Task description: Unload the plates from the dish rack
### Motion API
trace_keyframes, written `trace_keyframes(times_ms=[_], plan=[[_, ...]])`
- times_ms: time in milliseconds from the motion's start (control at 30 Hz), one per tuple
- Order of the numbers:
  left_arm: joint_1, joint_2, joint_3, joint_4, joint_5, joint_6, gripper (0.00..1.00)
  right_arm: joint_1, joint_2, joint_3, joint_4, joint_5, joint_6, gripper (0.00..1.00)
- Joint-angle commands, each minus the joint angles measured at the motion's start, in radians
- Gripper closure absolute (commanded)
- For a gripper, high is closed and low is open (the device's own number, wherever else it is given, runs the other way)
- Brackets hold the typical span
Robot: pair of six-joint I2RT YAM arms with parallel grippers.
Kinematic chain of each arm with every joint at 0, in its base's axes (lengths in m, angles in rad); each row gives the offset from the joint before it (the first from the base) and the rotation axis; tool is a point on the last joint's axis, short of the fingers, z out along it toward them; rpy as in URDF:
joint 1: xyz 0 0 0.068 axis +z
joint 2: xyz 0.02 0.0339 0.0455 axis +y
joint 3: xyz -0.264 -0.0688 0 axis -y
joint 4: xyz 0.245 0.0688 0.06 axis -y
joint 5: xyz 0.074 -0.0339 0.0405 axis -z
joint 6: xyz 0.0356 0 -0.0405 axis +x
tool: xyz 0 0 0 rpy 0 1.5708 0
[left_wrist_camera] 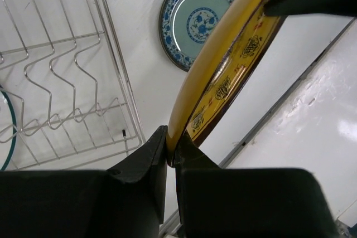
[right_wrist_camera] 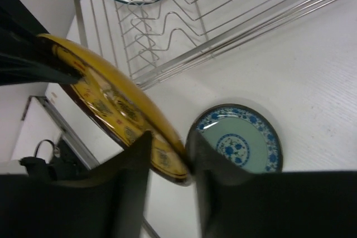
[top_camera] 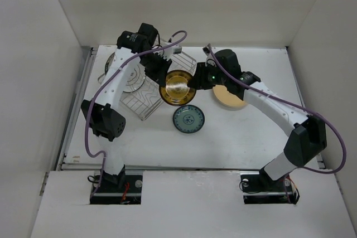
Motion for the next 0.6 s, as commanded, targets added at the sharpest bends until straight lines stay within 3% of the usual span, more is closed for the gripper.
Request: trace_keyframes(times_ms=[0,33,100,200,233,267,333,367,400,533,567], plan=[[-0.004,-0.051,-0.001,-0.137,0.059,0.035,1.0,0.01,-0.005,0.007,0.084,-0.067,0.001,0.69],[-0.004,-0.051,-0.001,-0.137,0.049,0.035,1.0,0.01,-0.005,0.007,0.093,-0.077,0.012,0.82],[-0.004,-0.042,-0.001,-0.137,0.048,0.026,1.0,0.01,-0.005,0.007,0.084,-0.066,0.023,1.0],[-0.004,-0.042,-0.01,-0.114,0.026,0.014,1.0,0.01,-0.014,-0.005,0.084,-0.066,0.032,1.0],[-0.004,-0.042,-0.01,-0.102,0.016,0.0,0.93,0.01,-0.014,-0.015,0.084,-0.083,0.032,1.0],[-0.004,-0.033,-0.01,-0.093,0.004,-0.009,0.78,0.01,-0.014,-0.015,0.075,-0.083,0.032,1.0],[-0.004,-0.033,-0.01,-0.074,-0.06,-0.049,0.59,0.01,-0.026,-0.025,0.065,-0.083,0.032,1.0],[-0.004,-0.033,-0.01,-0.054,-0.089,-0.064,0.45,0.01,-0.05,-0.026,0.046,-0.083,0.032,1.0],[-0.004,-0.033,-0.01,-0.043,-0.146,-0.078,0.24,0.01,-0.061,-0.038,0.034,-0.071,0.032,1.0],[-0.004,-0.071,-0.01,0.026,-0.314,-0.139,0.02,-0.001,-0.1,-0.062,-0.037,-0.038,0.021,1.0],[0.008,-0.092,-0.022,0.065,-0.355,-0.168,0.02,-0.013,-0.113,-0.088,-0.051,-0.038,0.021,1.0]])
